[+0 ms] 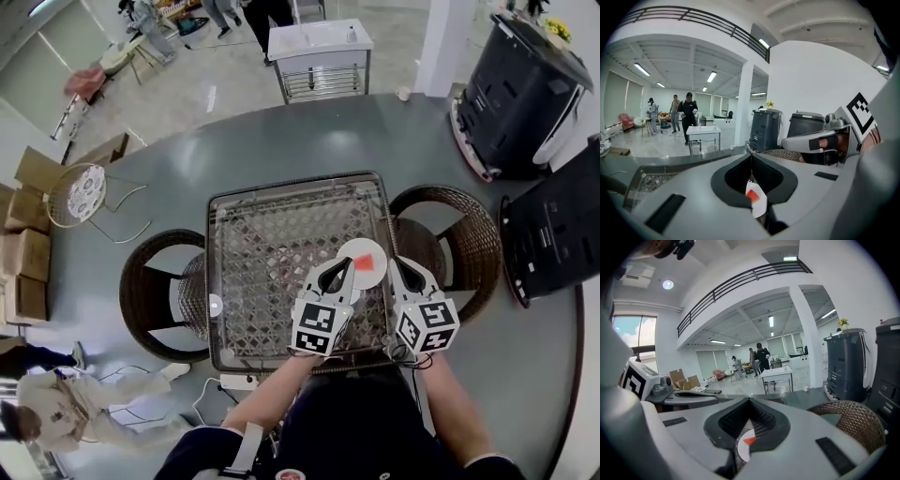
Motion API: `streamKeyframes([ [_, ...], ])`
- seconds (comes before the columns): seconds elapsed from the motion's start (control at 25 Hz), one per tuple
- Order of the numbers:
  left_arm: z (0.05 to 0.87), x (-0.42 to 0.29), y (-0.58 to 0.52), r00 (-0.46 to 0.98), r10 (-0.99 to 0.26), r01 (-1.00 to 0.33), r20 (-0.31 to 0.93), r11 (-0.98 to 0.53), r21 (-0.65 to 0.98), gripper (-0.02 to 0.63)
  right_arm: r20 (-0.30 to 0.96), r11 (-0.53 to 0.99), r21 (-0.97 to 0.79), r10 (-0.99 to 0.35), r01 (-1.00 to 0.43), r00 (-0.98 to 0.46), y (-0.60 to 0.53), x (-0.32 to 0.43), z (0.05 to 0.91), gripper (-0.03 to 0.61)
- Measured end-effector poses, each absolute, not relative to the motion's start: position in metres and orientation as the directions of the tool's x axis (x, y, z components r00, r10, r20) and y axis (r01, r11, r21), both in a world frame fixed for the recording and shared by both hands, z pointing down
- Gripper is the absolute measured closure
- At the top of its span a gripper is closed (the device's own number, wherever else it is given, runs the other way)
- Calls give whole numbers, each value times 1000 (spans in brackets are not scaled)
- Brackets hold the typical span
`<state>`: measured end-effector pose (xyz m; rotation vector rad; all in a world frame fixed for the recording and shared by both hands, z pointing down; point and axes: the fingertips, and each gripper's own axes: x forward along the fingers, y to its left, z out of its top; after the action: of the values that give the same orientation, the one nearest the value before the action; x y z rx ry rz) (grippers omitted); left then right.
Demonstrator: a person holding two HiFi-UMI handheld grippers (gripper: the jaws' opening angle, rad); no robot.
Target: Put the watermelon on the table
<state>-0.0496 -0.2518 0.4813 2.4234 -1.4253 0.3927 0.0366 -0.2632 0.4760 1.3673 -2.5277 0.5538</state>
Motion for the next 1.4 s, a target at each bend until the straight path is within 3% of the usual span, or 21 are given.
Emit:
streamKeyframes([
  [0.44,422,-32,-238,568,-788,-823,239,-538,182,607,224,562,-154,-781,-813,-583,-256,24,418,577],
  [1.4,407,-26,-224,608,-765,-794,214,-573,204,607,187,565,-135,-792,-814,-581,-242,27,400,577],
])
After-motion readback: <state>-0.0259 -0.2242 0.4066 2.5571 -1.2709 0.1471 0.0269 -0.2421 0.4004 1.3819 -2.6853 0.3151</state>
